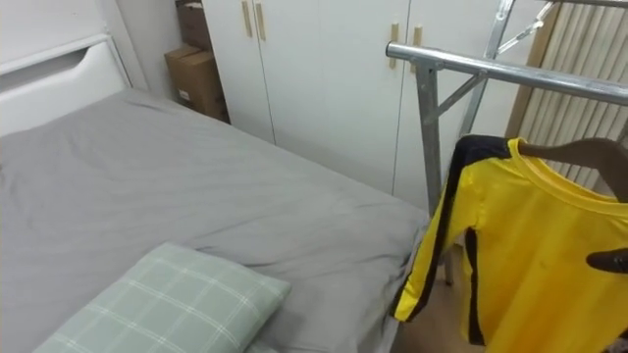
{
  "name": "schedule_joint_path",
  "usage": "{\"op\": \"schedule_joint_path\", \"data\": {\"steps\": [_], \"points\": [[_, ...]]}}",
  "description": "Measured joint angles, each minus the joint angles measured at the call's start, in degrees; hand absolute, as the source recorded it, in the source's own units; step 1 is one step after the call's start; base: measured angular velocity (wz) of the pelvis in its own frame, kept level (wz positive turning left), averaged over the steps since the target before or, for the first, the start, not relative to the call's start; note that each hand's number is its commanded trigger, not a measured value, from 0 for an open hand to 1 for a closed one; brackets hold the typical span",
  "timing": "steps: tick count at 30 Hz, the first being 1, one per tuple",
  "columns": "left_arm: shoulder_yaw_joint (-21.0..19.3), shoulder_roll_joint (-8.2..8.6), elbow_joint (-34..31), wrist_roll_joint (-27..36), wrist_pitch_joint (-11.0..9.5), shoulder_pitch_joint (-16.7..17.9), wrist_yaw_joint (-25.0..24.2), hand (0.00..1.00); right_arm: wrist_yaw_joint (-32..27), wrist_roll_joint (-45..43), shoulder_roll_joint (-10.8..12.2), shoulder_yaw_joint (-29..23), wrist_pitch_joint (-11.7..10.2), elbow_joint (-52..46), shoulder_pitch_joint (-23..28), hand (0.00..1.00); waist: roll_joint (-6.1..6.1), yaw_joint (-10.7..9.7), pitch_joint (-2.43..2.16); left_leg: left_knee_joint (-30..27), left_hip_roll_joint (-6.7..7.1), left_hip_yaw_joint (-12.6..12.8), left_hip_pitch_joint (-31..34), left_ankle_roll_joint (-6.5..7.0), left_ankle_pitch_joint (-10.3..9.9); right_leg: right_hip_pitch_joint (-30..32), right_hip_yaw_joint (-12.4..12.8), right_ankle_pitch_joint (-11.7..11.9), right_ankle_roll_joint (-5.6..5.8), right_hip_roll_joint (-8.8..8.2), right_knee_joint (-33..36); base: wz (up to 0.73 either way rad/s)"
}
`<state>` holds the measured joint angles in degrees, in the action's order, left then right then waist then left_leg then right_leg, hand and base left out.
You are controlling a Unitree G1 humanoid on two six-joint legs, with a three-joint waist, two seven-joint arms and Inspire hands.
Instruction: Hang clothes
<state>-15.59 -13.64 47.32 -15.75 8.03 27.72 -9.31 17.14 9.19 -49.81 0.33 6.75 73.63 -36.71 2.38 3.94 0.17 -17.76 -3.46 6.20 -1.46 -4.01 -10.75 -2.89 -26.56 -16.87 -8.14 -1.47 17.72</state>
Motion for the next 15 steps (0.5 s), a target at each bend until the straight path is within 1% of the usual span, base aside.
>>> {"op": "schedule_joint_path", "data": {"steps": [3, 5, 7, 8, 11, 13, 15], "points": [[-0.02, -0.11, 0.03, 0.06, 0.0, -0.01, 0.0, 0.0, -1.25, -1.22, 0.0, -0.14, -1.1, -0.83, 1.31, 0.0, 0.08, -0.37, -0.01, 0.0, -0.05, 0.35, 0.0, 0.0, 0.0, -0.05, -0.01, 0.0, 0.01, 0.0, -0.08, 0.0], [-0.07, -0.28, 0.02, 0.02, 0.0, -0.07, 0.0, 0.0, -1.83, -1.22, 0.02, -1.67, -1.27, -1.33, 2.6, 0.0, 0.26, -0.53, -0.06, 0.0, -0.2, 1.3, 0.0, 0.0, 0.0, -0.08, -0.14, 0.0, 0.01, 0.0, -0.08, 0.0], [-0.07, -0.44, -0.01, -0.01, 0.0, -0.08, -0.01, 0.0, -2.65, -1.22, 0.04, -1.75, -1.41, -1.54, 3.74, 0.0, 0.55, -0.69, -0.11, -0.04, -0.53, 3.0, -0.01, -0.01, 0.0, -0.08, -0.15, 0.0, 0.01, 0.03, -0.06, 0.0], [-0.07, -0.53, -0.03, -0.02, 0.0, -0.11, -0.01, 0.0, -2.77, -1.22, 0.04, -1.75, -1.45, -1.79, 4.2, 0.0, 0.66, -0.7, -0.12, -0.08, -0.59, 3.24, -0.01, 0.0, -0.01, -0.09, -0.17, 0.0, 0.01, 0.06, -0.05, 0.0], [-0.12, -1.24, -0.05, -0.12, -0.09, -0.23, 0.04, 0.0, -3.25, -2.36, 0.06, -1.88, -2.32, -2.39, 6.24, 0.0, 1.46, -0.8, -0.06, -0.56, -0.78, 3.19, 0.22, 0.0, -0.01, -0.09, -0.15, 0.0, 0.0, 0.24, -0.03, 0.02], [-0.12, -1.54, -0.05, -0.04, -0.51, -0.24, 0.33, 0.0, -3.74, -4.23, 0.09, -2.2, -3.3, -2.71, 7.92, 0.0, 2.03, -1.17, -0.05, -2.14, -0.88, 3.11, 1.12, 0.0, -0.01, -0.04, -0.16, 0.01, -0.03, 0.24, -0.04, 0.02], [-0.12, -1.53, -0.05, 0.25, -0.51, -0.2, 0.67, 0.0, -3.85, -5.55, 0.18, -2.58, -3.67, -2.8, 8.85, 0.0, 2.22, -1.74, -0.05, -2.44, -0.92, 3.13, 1.23, 0.0, -0.01, -0.04, -0.13, 0.03, -0.06, 0.25, -0.02, 0.0]]}}
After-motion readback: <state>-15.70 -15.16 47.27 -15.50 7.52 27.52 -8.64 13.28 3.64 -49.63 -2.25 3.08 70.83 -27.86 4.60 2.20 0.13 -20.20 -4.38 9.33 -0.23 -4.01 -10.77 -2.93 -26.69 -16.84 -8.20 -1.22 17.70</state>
